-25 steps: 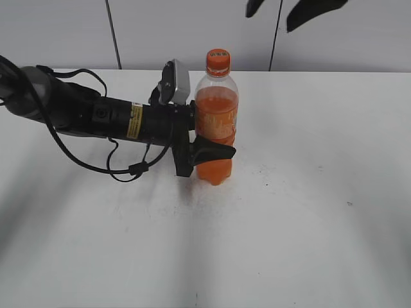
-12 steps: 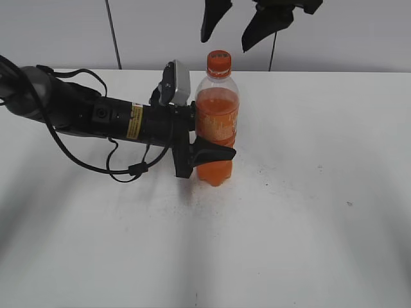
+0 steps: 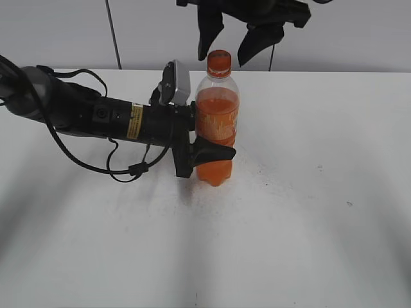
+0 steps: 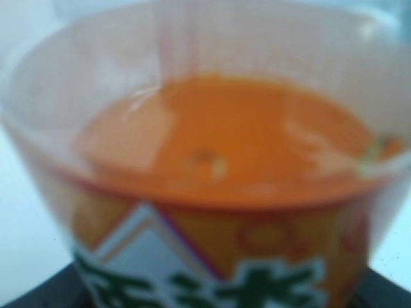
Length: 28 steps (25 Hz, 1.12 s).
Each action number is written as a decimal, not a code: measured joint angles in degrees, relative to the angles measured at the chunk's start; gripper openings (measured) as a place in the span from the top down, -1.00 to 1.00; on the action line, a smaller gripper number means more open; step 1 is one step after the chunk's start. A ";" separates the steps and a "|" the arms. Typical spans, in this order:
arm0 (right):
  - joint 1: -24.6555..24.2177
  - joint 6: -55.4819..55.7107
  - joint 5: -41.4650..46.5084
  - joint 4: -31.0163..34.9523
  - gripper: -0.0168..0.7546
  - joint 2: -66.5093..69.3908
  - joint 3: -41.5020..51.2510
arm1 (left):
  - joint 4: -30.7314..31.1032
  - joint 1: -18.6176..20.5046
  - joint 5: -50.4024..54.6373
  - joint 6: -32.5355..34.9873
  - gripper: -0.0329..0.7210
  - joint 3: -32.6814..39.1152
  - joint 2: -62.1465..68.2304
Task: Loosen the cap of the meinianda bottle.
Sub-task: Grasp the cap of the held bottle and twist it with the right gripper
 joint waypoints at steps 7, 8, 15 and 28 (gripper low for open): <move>0.00 0.00 0.00 0.00 -0.24 0.50 0.35 | -0.24 0.00 0.10 0.00 -0.20 0.00 0.00; 0.00 0.00 0.00 -0.12 -0.24 0.50 0.53 | -0.30 -0.05 0.10 0.00 -0.20 0.00 0.00; 0.00 -0.26 0.00 0.26 -0.05 0.50 0.64 | -0.30 -0.05 0.10 0.00 -0.20 0.00 0.00; 0.00 -3.94 0.00 1.42 0.21 0.50 0.64 | -0.34 -0.05 0.15 0.00 -0.20 0.00 0.00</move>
